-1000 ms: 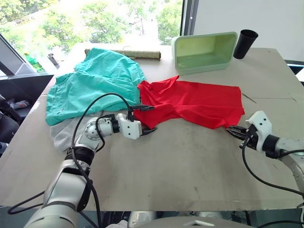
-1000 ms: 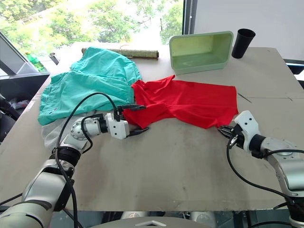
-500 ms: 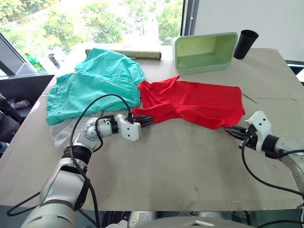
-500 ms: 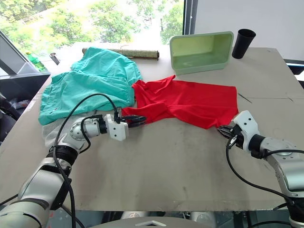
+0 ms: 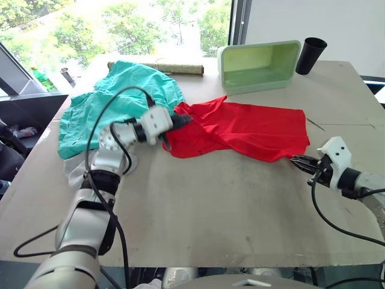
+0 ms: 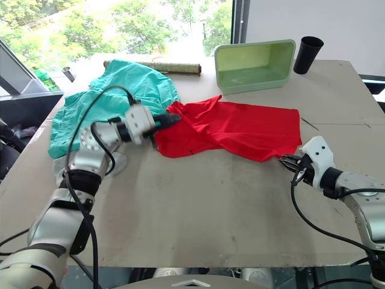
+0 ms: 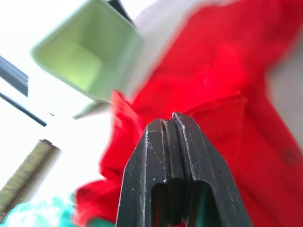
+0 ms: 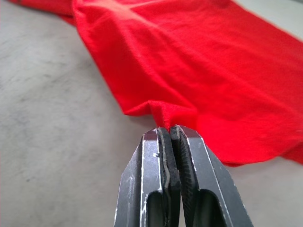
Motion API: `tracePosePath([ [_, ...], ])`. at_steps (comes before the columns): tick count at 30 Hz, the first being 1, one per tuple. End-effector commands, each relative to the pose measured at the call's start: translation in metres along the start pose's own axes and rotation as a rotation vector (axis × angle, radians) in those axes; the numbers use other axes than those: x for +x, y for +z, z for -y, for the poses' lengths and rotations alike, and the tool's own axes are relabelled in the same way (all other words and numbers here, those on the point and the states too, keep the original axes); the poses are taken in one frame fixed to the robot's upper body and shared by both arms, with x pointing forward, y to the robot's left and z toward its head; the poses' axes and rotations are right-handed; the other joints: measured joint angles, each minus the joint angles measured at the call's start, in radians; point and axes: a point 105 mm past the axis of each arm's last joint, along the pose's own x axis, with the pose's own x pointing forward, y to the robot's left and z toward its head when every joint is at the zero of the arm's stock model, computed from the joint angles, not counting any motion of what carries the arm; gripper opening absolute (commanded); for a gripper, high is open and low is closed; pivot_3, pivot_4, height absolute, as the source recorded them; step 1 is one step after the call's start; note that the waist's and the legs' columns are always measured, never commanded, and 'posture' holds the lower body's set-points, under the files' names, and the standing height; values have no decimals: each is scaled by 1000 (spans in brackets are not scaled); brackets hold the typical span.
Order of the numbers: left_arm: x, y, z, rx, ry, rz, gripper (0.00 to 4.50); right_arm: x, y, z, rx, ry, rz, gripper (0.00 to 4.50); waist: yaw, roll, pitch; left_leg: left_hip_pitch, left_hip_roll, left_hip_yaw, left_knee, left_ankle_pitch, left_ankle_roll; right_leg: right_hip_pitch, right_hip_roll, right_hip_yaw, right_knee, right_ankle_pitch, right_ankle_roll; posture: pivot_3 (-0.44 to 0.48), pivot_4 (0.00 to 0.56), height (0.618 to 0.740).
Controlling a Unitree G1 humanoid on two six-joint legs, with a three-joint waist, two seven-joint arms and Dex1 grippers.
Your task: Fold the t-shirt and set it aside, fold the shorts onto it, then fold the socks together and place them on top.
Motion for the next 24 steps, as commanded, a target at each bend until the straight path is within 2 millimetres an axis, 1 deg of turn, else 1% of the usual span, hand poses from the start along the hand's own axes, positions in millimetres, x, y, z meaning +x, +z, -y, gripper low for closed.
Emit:
tracePosePath([
  [1,-16,29,-19,-153,-41,44,41,-11,12,-1,-61,12,24,0,-4,0,0,0,0,0,0,0,0,0,0,0,0,-2,3,0,150,740],
  [5,-38,36,-4,-299,-235,-25,41,-25,11,-14,-78,99,-19,0,-7,0,0,0,0,0,0,0,0,0,1,1,0,-2,3,0,150,740],
  [8,-64,38,22,-407,-454,-141,41,-44,8,-36,-78,267,-97,0,-7,1,1,0,0,0,0,0,0,0,1,1,0,-2,3,0,150,740],
  [9,-70,39,27,-429,-498,-168,41,-49,8,-42,-72,314,-115,0,-7,1,1,1,0,0,-1,0,0,0,1,1,-1,-2,3,0,150,740],
  [11,-77,42,34,-465,-542,-200,41,-57,10,-49,-54,375,-139,0,-4,1,1,1,0,0,-1,0,0,1,1,1,-2,-2,3,0,150,740],
  [13,-84,46,37,-482,-576,-235,41,-71,17,-60,-11,482,-176,0,3,2,2,1,0,-1,-1,0,0,0,0,1,-2,-3,3,0,150,740],
  [14,-86,48,37,-485,-588,-242,41,-76,20,-62,-6,517,-191,0,4,1,1,0,0,-1,-1,-1,-2,0,-1,1,-2,-3,3,0,150,740],
  [16,-84,52,31,-466,-583,-233,41,-78,27,-55,-27,512,-197,0,5,1,1,1,0,-3,-1,-3,-3,1,-1,0,-3,-4,1,0,150,740],
  [17,-74,56,13,-424,-512,-185,41,-69,36,-31,-81,405,-160,0,6,1,1,1,0,-3,-1,-5,-1,1,-2,0,-4,-5,-1,0,150,740],
  [18,-66,59,0,-400,-464,-149,41,-64,45,-15,-116,328,-132,0,9,1,2,1,0,-3,0,-5,0,1,-2,0,-4,-5,-1,0,150,740],
  [19,-53,66,-19,-363,-388,-89,41,-57,58,7,-153,230,-79,0,11,1,2,0,0,-4,2,-5,0,1,-2,-1,-3,-5,-1,0,150,740],
  [20,-35,75,-45,-309,-262,-23,41,-49,77,35,-205,115,-13,0,10,0,2,-1,0,-4,2,-5,0,0,-3,-1,-3,-4,-1,0,150,740],
  [21,-24,82,-61,-278,-184,16,41,-43,89,51,-235,53,26,0,12,0,5,0,-1,-4,3,-5,0,1,-3,-1,-3,-4,-1,0,150,740],
  [22,-12,92,-82,-230,-82,55,41,-38,110,73,-287,-44,91,0,11,0,5,-4,-1,-4,4,-5,1,-2,-3,-2,-4,-4,-2,0,150,740],
  [23,-2,101,-105,-175,56,59,41,-35,136,100,-358,-184,170,0,4,-3,5,-5,-2,-4,4,-4,2,-3,-4,-1,-4,-3,-2,0,150,740],
  [24,2,111,-128,-121,208,63,41,-37,165,127,-428,-355,256,0,-4,-5,7,-5,-2,-3,4,-1,1,-3,-3,-1,-4,-2,-1,0,150,740],
])
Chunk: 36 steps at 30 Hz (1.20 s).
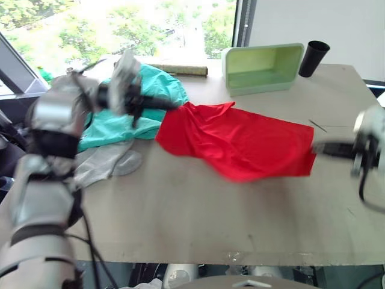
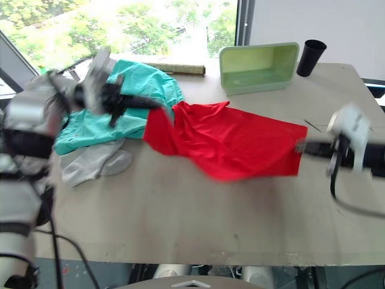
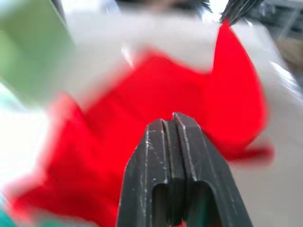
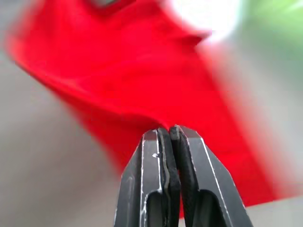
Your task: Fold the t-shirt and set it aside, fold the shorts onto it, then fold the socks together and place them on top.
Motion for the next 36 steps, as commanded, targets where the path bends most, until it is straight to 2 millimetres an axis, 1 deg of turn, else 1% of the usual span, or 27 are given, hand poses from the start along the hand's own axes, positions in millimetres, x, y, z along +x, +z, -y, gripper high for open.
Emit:
tracePosePath([
  [1,-9,67,-72,229,557,108,41,-5,59,108,-254,-557,177,0,-13,-2,3,-1,0,2,0,1,2,-1,0,1,1,2,3,0,150,740],
  [2,-20,93,-87,270,740,160,41,-18,86,133,-298,-727,263,0,-20,-2,4,-5,-1,5,-3,2,2,-7,0,3,1,5,4,0,150,740],
  [3,-32,118,-96,292,883,228,41,-32,109,149,-329,-866,349,0,-27,-2,4,-10,-2,6,-3,2,2,-13,0,5,3,6,3,0,150,740],
  [4,-46,144,-99,292,988,330,41,-45,126,159,-352,-959,411,0,-29,-2,4,-13,-2,8,-4,2,2,-17,-1,5,4,6,3,0,150,740],
  [5,-58,170,-96,285,1039,451,41,-56,139,164,-380,-1020,467,0,-32,-2,4,-14,-4,9,-7,2,2,-20,-1,5,4,5,5,0,150,740],
  [6,-67,192,-91,277,1039,562,41,-63,148,165,-402,-1057,518,0,-32,-2,3,-15,-4,8,-16,2,1,-22,0,3,3,5,5,0,150,740],
  [7,-74,213,-84,266,1018,669,41,-70,157,164,-421,-1080,574,0,-32,-2,3,-14,-5,7,-19,2,1,-22,0,1,3,5,5,0,150,740],
  [9,-82,239,-72,257,952,804,41,-79,167,159,-470,-1098,651,0,-32,-2,3,-12,-5,8,-23,2,1,-22,1,-1,2,4,7,0,150,740],
  [10,-84,248,-67,254,917,848,41,-83,169,157,-487,-1102,677,0,-32,-2,3,-13,-5,8,-24,2,1,-22,2,-3,2,3,9,0,150,740],
  [12,-86,258,-59,252,845,896,41,-85,167,153,-503,-1088,694,0,-30,-2,3,-12,-6,12,-25,2,1,-22,3,-4,2,0,12,0,150,740],
  [14,-79,257,-53,274,745,872,41,-83,160,149,-495,-1035,689,0,-29,-1,4,-11,-7,14,-26,2,1,-21,3,-4,2,0,12,0,150,740],
  [16,-66,247,-47,281,600,809,41,-76,149,140,-475,-929,670,0,-30,0,5,-11,-7,17,-21,2,1,-20,3,-2,2,0,12,0,150,740],
  [19,-45,218,-34,255,337,669,41,-60,124,120,-391,-725,607,0,-31,2,6,-9,-6,19,-9,3,2,-14,2,2,4,0,13,0,150,740],
  [21,-36,190,-24,227,172,538,41,-48,100,102,-298,-578,535,0,-32,3,5,-5,-4,18,-3,3,3,-8,2,2,5,1,16,0,150,740],
  [24,-27,140,1,146,-62,327,41,-32,56,63,-153,-340,381,0,-33,4,5,6,-2,17,-2,2,5,3,-2,6,5,4,12,0,150,740],
  [25,-25,130,8,136,-101,282,41,-30,49,55,-131,-307,351,0,-34,4,5,7,-1,16,-1,1,6,4,-2,6,6,5,10,0,150,740],
  [26,-25,115,18,105,-148,223,41,-28,38,46,-111,-277,320,0,-35,4,5,7,0,16,-2,1,6,3,-1,7,6,6,9,0,150,740],
  [27,-25,89,34,54,-209,138,41,-23,14,25,-61,-188,243,0,-34,4,5,6,1,16,-2,1,6,3,0,7,6,6,8,0,150,740],
  [28,-24,72,47,11,-255,78,41,-21,-2,9,-21,-124,190,0,-33,6,4,6,1,16,-2,1,6,3,0,8,6,6,8,0,150,740],
  [29,-25,46,68,-52,-309,3,41,-19,-32,-17,30,-32,100,0,-32,8,1,6,1,17,-4,1,5,2,1,9,4,6,8,0,150,740],
  [30,-26,31,84,-94,-341,-43,41,-21,-49,-35,64,25,44,0,-30,7,1,8,1,16,-6,0,5,4,1,9,3,4,6,0,150,740],
  [31,-28,17,97,-131,-365,-83,41,-24,-63,-49,98,58,3,0,-27,7,1,9,1,11,-6,-2,3,4,4,11,4,3,6,0,150,740],
  [32,-30,5,109,-165,-379,-118,41,-27,-75,-61,127,87,-33,0,-25,7,2,5,1,9,-6,-2,3,3,5,11,3,2,5,0,150,740],
  [33,-31,-3,117,-190,-385,-140,41,-30,-82,-68,143,104,-56,0,-24,7,2,5,1,8,-6,-2,3,2,5,11,3,0,6,0,150,740],
  [34,-33,-15,131,-230,-413,-179,41,-36,-94,-77,160,131,-99,0,-26,9,7,5,1,8,-6,-2,3,2,5,11,4,0,6,0,150,740],
  [35,-36,-25,145,-271,-438,-213,41,-41,-103,-85,178,156,-135,0,-28,10,5,5,2,8,-3,0,1,3,7,12,4,-2,10,0,150,740],
  [36,-38,-31,155,-301,-458,-236,41,-46,-109,-91,194,175,-159,0,-26,9,5,11,1,8,-3,0,1,9,6,13,3,-2,10,0,150,740],
])
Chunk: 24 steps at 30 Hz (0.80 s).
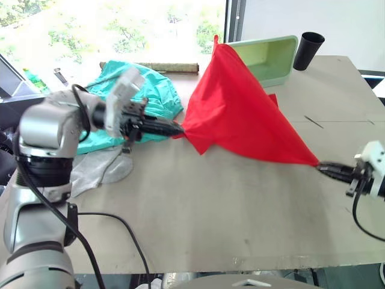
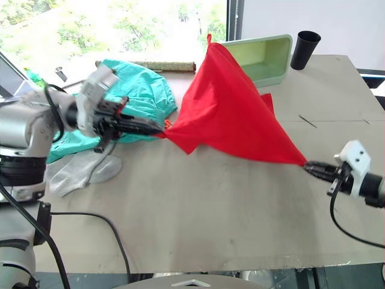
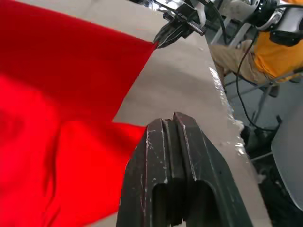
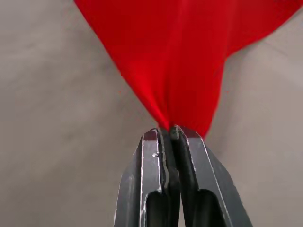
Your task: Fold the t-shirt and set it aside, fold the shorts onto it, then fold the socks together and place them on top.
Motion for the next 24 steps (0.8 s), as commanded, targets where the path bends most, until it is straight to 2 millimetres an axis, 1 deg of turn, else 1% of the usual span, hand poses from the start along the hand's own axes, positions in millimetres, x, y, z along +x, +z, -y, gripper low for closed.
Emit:
tracePosePath([
  [1,7,-14,31,-62,-72,-43,41,-14,-14,-12,10,43,-65,0,2,-1,-1,10,0,0,-2,-3,-3,8,-1,0,-2,-1,-1,0,150,740],
  [4,7,-24,50,-121,-113,-75,41,-25,-25,-18,24,57,-109,0,13,-1,0,11,0,-3,-3,-7,0,9,-3,-1,-2,-3,-4,0,150,740],
  [7,3,-29,59,-140,-134,-109,41,-28,-23,-14,25,35,-82,0,15,0,-1,11,0,-4,-3,-6,0,9,-4,-1,-2,-3,-4,0,150,740],
  [8,2,-30,61,-154,-141,-115,41,-28,-21,-15,35,37,-75,0,15,0,-1,11,0,-3,-3,-4,-4,9,-4,-1,-3,-3,-5,0,150,740],
  [11,0,-27,67,-186,-167,-116,41,-29,-22,-19,46,55,-84,0,24,0,-1,10,-1,-3,-6,-4,-5,8,-4,-1,-4,-3,-6,0,150,740],
  [16,-2,-21,80,-255,-225,-96,41,-37,-34,-31,73,103,-153,0,26,0,-1,5,-1,-3,-7,-4,-5,3,-4,-2,-4,-2,-8,0,150,740],
  [19,-3,-20,95,-313,-291,-98,41,-48,-41,-44,119,152,-203,0,25,1,0,5,-1,-3,-7,-4,-5,3,-3,-2,-4,-4,-6,0,150,740],
  [21,-2,-24,99,-330,-298,-113,41,-59,-43,-54,166,191,-238,0,26,1,-1,5,-1,-3,-7,-4,-5,3,-3,-2,-4,-4,-6,0,150,740],
  [24,0,-30,101,-344,-295,-126,41,-72,-46,-61,203,202,-283,0,27,2,-1,5,-1,-3,-7,-5,-5,3,-4,-2,-5,-4,-6,0,150,740],
])
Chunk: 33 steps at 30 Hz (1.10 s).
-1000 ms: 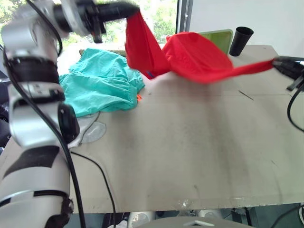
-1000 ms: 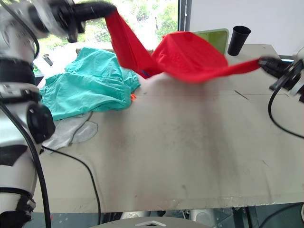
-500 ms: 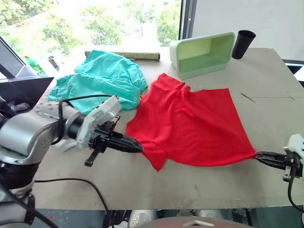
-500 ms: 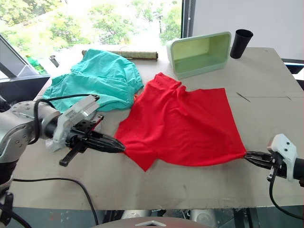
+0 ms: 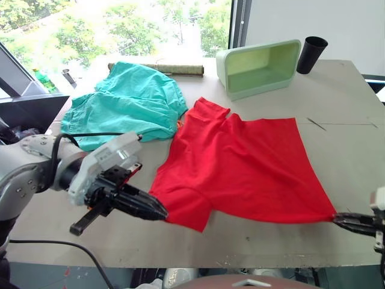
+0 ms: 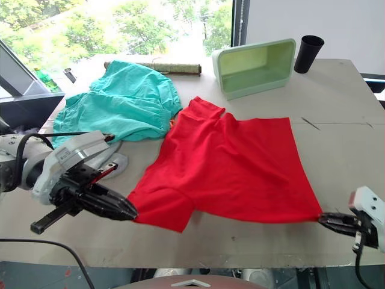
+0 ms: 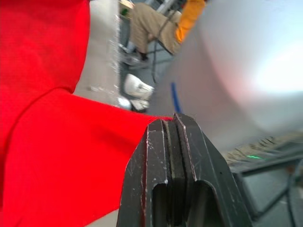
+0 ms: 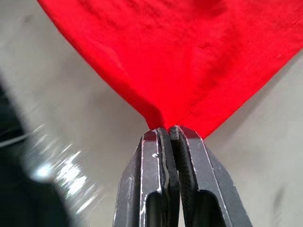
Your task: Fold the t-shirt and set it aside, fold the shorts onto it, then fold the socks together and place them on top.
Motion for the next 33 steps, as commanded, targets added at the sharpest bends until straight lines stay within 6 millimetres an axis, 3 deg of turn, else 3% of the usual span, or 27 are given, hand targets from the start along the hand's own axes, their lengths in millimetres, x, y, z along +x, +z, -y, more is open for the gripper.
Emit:
tracePosePath([
  [1,2,-2,6,18,-5,-18,41,-16,5,-4,-12,-4,-21,0,0,0,0,0,0,0,0,-1,2,0,0,0,0,0,0,0,150,740],
  [7,2,-12,0,-4,10,-16,41,-23,9,0,-7,-71,31,0,-1,1,0,0,0,0,-3,-3,4,-1,-1,0,-4,0,0,0,150,740],
  [15,-13,3,-74,55,330,112,41,-16,23,31,20,-260,154,0,1,4,0,0,-1,0,-6,-1,1,-1,-1,0,-8,0,0,0,150,740],
  [24,-14,10,-121,110,501,162,41,-1,22,43,58,-308,146,0,1,3,0,-2,-2,0,-8,0,0,-1,0,-1,-9,5,0,0,150,740],
  [33,-11,19,-146,163,574,221,41,5,17,51,79,-350,125,0,0,2,-1,-3,-1,0,-6,0,0,-1,0,-1,-8,5,0,0,150,740],
])
